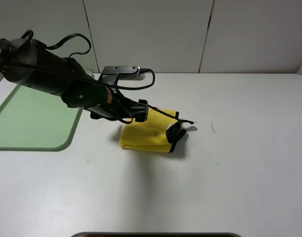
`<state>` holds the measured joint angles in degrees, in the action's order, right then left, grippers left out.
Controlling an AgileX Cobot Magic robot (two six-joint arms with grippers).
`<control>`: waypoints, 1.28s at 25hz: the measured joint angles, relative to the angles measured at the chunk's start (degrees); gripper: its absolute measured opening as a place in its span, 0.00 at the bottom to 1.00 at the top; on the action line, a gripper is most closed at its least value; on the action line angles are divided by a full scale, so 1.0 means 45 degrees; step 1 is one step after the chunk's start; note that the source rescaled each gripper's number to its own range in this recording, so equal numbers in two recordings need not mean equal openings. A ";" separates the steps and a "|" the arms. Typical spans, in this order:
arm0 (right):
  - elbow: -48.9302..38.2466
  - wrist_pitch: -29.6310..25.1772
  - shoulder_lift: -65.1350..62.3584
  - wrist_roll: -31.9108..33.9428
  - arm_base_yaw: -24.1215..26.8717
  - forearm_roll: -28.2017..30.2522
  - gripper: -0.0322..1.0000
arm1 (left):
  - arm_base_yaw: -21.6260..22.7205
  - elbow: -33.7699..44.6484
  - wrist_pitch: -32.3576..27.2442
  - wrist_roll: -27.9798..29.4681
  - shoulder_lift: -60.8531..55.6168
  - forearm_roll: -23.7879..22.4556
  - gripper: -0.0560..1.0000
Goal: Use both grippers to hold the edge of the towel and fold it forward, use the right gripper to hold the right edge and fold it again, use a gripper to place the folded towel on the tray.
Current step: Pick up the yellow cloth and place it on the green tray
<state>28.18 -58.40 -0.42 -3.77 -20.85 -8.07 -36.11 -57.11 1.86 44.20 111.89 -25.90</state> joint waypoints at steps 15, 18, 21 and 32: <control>0.0000 0.0000 0.0000 0.0000 0.0000 -0.0035 1.00 | 0.0000 -0.0025 0.0848 0.0021 0.1198 0.0070 1.00; 0.0000 0.0000 0.0000 0.0000 0.0000 -0.0035 1.00 | 0.0000 -0.0025 0.0888 0.0027 0.1269 0.0059 0.99; 0.0000 0.0000 0.0000 0.0000 0.0000 -0.0035 1.00 | 0.0000 -0.0025 0.0901 0.0027 0.1269 0.0070 0.95; 0.0000 0.0000 0.0000 0.0000 0.0000 -0.0035 1.00 | 0.0000 -0.0025 0.1083 -0.0453 0.1274 0.0070 0.43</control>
<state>28.18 -58.40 -0.42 -3.77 -20.85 -8.23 -36.11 -57.22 6.73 42.17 117.62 -25.58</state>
